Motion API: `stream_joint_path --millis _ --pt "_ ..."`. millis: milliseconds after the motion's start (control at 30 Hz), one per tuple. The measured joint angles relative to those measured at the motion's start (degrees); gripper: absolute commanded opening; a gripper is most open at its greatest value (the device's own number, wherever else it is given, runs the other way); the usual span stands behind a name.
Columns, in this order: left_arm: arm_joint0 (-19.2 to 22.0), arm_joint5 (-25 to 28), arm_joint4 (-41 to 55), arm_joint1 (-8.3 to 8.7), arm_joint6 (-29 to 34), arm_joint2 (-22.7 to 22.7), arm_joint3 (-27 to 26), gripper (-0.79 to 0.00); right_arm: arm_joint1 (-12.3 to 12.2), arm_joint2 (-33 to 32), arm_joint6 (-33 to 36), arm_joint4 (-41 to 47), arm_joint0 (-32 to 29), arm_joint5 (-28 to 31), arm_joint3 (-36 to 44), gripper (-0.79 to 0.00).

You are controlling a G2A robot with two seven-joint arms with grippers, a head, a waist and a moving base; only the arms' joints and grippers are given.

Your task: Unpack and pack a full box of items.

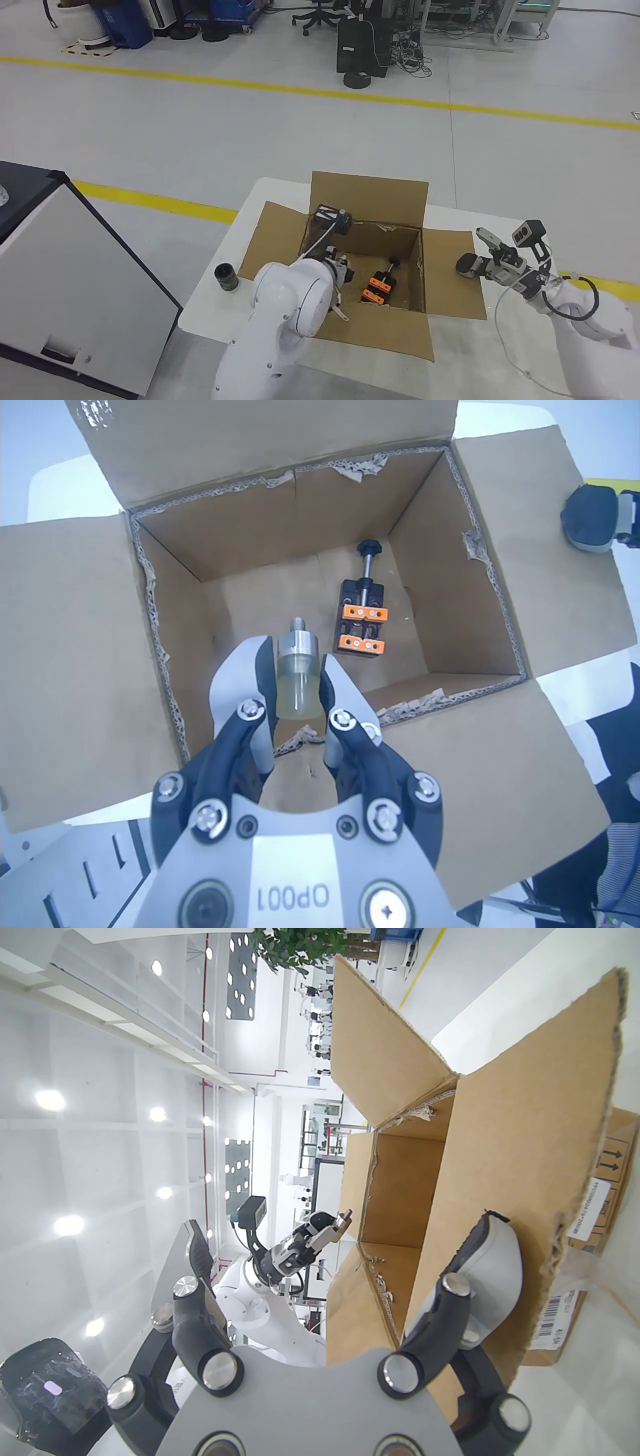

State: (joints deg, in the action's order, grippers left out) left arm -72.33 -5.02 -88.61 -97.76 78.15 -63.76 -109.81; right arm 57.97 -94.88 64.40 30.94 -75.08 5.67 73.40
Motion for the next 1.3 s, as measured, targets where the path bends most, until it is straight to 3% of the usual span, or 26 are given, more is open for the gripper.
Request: stream_joint_path --millis 300,733,1300 --pt "-4.8 2.2 -1.1 1.33 -1.3 -5.1 -6.5 -0.785 0.0 0.0 0.0 0.0 0.0 0.0 0.0 0.000" --pt "-9.2 2.0 -2.0 2.37 -2.5 -7.4 -10.7 -0.785 0.0 0.0 0.0 0.0 0.0 0.0 0.0 0.000" --pt "-9.3 2.0 -2.4 2.40 -2.6 -7.3 -10.8 -0.785 0.0 0.0 0.0 0.0 0.0 0.0 0.0 0.000"
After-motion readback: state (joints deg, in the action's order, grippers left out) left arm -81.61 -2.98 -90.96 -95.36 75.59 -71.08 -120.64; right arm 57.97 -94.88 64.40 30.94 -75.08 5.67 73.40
